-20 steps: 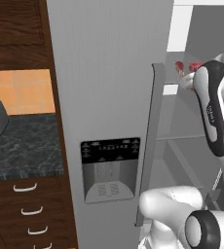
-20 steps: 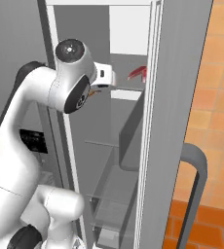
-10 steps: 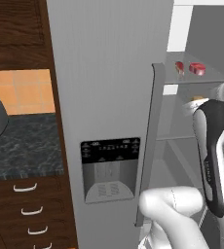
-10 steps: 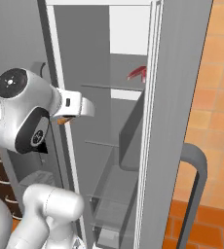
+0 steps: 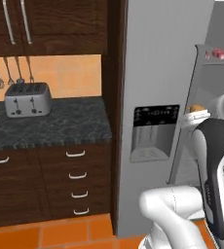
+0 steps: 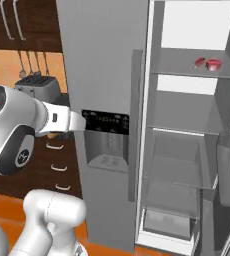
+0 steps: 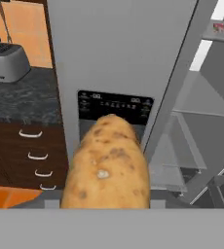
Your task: Place one potato and one steak in each tupperware on the nearby counter, to pack two identical lunches.
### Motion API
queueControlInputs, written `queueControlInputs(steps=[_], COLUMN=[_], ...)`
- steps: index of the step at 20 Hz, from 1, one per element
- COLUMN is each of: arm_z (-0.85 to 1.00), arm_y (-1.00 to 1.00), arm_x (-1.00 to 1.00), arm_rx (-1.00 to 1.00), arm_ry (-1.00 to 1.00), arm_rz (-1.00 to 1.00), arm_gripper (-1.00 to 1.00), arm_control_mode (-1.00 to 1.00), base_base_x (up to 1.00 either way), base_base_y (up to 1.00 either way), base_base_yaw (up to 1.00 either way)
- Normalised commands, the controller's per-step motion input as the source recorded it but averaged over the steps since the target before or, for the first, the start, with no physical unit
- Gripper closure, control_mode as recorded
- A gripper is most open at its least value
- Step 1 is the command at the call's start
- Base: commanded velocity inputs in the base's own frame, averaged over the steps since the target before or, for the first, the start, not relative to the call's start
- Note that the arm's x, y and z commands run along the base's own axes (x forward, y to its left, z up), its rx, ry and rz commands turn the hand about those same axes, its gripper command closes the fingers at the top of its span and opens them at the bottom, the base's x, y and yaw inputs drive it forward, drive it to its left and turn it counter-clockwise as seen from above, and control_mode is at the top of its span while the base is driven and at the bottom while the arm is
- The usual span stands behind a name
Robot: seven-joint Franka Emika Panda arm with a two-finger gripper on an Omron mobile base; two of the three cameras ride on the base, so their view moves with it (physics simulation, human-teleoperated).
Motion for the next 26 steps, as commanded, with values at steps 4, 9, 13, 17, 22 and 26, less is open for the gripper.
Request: queueControlInputs(steps=[4, 9, 13, 17, 22, 26], arm_z=[0.00, 0.00, 0.00, 0.00, 0.00, 0.00], arm_y=[0.00, 0.00, 0.00, 0.00, 0.00, 0.00], arm_x=[0.00, 0.00, 0.00, 0.00, 0.00, 0.00], arm_rx=[0.00, 0.00, 0.00, 0.00, 0.00, 0.00], arm_ry=[0.00, 0.00, 0.00, 0.00, 0.00, 0.00], arm_rz=[0.00, 0.00, 0.00, 0.00, 0.00, 0.00], arm_gripper=[1.00, 1.00, 1.00, 1.00, 1.00, 1.00], arm_control_mode=[1.00, 1.00, 1.00, 1.00, 1.00, 1.00], base_base_x=[-0.39, -0.06, 0.21, 0.11, 0.63, 0.98], base_base_y=[1.00, 1.00, 1.00, 1.00, 1.00, 1.00], base_base_yaw=[0.00, -0.02, -0.04, -0.03, -0.06, -0.01])
